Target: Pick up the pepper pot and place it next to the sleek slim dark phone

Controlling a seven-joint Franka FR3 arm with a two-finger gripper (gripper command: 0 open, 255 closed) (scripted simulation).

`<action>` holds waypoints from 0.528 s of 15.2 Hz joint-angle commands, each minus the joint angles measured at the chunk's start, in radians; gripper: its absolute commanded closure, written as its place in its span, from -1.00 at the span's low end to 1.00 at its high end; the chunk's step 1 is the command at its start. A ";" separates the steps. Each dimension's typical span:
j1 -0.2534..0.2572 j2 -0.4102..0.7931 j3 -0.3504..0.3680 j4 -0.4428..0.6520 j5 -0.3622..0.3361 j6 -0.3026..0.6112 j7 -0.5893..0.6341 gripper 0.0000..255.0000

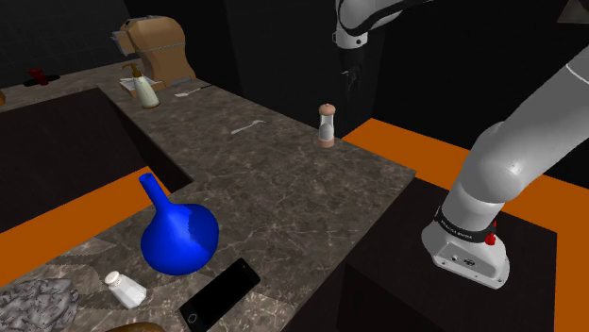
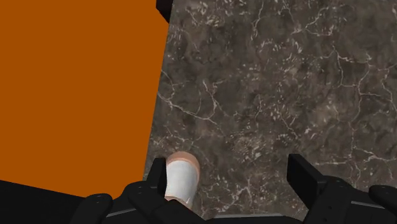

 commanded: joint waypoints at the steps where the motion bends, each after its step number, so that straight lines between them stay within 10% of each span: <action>1: -0.002 0.071 -0.017 0.039 0.009 0.037 -0.027 -1.00; 8: -0.015 0.340 -0.058 0.221 0.071 0.130 -0.125 -1.00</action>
